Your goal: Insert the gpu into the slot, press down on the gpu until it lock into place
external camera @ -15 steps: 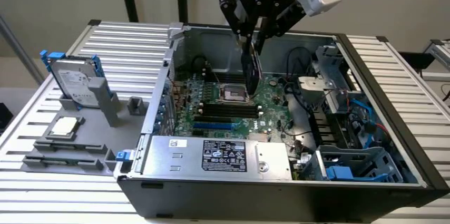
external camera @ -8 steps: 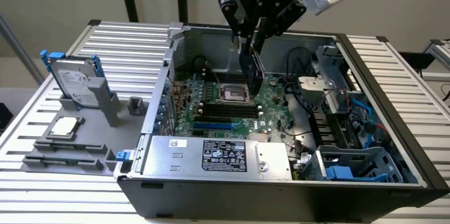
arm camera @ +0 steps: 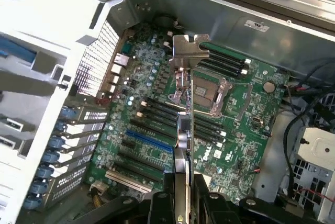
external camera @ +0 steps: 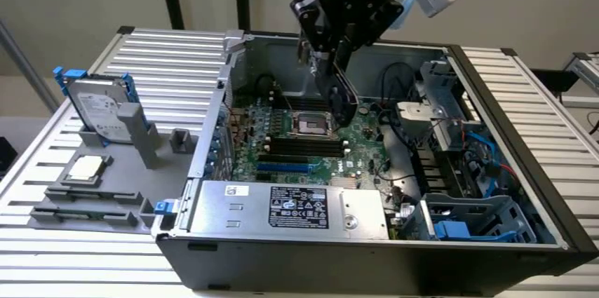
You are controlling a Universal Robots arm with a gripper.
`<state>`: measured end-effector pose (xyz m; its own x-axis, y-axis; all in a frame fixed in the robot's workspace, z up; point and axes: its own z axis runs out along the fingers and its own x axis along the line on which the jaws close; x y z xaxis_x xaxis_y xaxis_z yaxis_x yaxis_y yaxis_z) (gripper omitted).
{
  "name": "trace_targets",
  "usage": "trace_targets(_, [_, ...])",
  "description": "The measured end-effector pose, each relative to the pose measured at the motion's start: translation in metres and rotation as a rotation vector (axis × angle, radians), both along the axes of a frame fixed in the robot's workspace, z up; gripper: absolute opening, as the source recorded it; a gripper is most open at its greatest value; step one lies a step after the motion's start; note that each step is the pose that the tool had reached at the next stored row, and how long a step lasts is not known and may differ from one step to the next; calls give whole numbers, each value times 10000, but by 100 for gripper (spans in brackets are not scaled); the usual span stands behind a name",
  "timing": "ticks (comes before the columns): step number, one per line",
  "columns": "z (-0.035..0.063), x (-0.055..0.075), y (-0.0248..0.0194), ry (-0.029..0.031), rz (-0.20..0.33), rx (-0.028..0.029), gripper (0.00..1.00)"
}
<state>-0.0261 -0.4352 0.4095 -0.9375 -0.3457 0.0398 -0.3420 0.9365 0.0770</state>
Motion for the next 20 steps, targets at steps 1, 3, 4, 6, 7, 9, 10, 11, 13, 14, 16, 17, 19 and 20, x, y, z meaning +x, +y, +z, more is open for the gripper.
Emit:
trace_targets(1, [-1,0,0,0,192,0,26])
trace_targets(3, [-3,0,0,-2,551,-1,26])
trace_targets(4, [-5,0,0,-4,742,-1,26])
trace_targets(6, [-9,0,0,-11,1108,0,26])
trace_targets(7, [-10,0,0,-14,1286,-1,26])
trace_targets(9, [-14,0,0,-20,1647,-1,26])
trace_targets(10, [-16,0,0,-24,1831,-1,26])
trace_targets(11, [-18,0,0,-27,2012,0,26])
trace_targets(13, [-22,0,0,-34,2367,-1,26])
trace_targets(14, [-24,0,0,-39,2551,-1,26])
trace_targets(16, [-29,1,0,-50,2924,-2,26])
trace_targets(17, [-31,0,0,-55,3102,-3,26])
trace_targets(19, [-36,0,0,-66,3462,-4,26])
trace_targets(20, [-39,0,0,-72,3642,-3,26])
